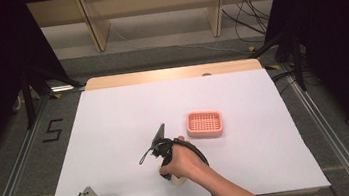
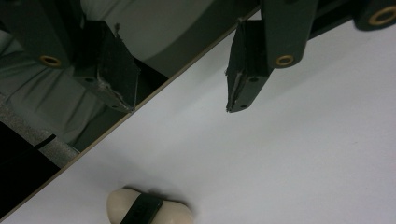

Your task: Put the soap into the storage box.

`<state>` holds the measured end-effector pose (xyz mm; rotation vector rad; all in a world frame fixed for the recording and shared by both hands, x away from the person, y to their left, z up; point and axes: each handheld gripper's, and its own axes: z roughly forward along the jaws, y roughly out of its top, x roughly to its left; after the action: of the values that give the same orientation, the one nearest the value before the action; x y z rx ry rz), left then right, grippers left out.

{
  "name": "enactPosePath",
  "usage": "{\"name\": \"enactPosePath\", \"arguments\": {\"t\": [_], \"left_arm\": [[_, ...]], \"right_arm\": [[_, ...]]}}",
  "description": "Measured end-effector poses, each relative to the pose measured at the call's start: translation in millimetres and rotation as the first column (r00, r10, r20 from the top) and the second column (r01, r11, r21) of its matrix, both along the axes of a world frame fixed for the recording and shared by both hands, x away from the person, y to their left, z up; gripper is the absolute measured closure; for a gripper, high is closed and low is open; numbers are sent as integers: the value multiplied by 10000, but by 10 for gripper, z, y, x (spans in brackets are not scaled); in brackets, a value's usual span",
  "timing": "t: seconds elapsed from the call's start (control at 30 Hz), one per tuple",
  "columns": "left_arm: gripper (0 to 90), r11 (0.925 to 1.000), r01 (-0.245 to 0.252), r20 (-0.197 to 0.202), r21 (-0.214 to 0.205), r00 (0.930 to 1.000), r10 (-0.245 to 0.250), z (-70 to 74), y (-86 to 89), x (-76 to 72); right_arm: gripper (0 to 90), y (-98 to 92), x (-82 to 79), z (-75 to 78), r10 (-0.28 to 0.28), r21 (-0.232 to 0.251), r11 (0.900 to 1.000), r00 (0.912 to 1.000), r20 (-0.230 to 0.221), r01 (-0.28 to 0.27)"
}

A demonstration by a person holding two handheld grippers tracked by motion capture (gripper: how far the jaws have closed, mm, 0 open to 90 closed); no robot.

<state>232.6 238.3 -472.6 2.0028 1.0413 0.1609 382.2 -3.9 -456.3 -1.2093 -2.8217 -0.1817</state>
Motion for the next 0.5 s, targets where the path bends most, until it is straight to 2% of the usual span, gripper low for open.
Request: {"name": "enactPosePath", "arguments": {"t": [0.07, 0.13, 0.17, 0.27, 0.3, 0.33, 0.43, 0.47, 0.5], "left_arm": [[428, 10000, 8, 4, -5, 10000, -8, -1, 1, 1], [429, 10000, -15, 33, -25, 10000, 15, -3, -1, 0], [428, 10000, -32, 70, -32, 10000, 32, -5, -4, -1], [428, 10000, -70, 113, -64, 9999, 71, -11, -7, -1], [429, 9999, -83, 116, -55, 9999, 84, -11, -8, -1], [429, 10000, -54, 88, -43, 9999, 54, -8, -5, -1], [428, 9999, -82, 107, -62, 9999, 82, -12, -8, -1], [428, 10000, -73, 110, -55, 9999, 73, -12, -8, -1], [428, 10000, -63, 106, -61, 9999, 64, -12, -9, -1]], "right_arm": [[490, 7, 7, -8, 288, -64, 9996, 9996, -25, -288], [499, 14, -3, -2, 201, -165, 9997, 9998, -32, -202], [503, 16, 2, 3, 514, -61, 9987, 9986, -142, -514], [504, 13, -5, 3, 637, -66, 9979, 9979, -108, -637], [505, 20, -24, 3, 467, -184, 9987, 9989, -1, -467], [505, 5, -12, 2, 713, -37, 9974, 9974, -93, -713], [505, -17, -32, 2, 595, 19, 9982, 9982, -84, -595], [505, -56, -25, -4, 697, -61, 9976, 9975, 112, -697], [505, -56, -25, -4, 697, -61, 9976, 9975, 112, -697]]}}
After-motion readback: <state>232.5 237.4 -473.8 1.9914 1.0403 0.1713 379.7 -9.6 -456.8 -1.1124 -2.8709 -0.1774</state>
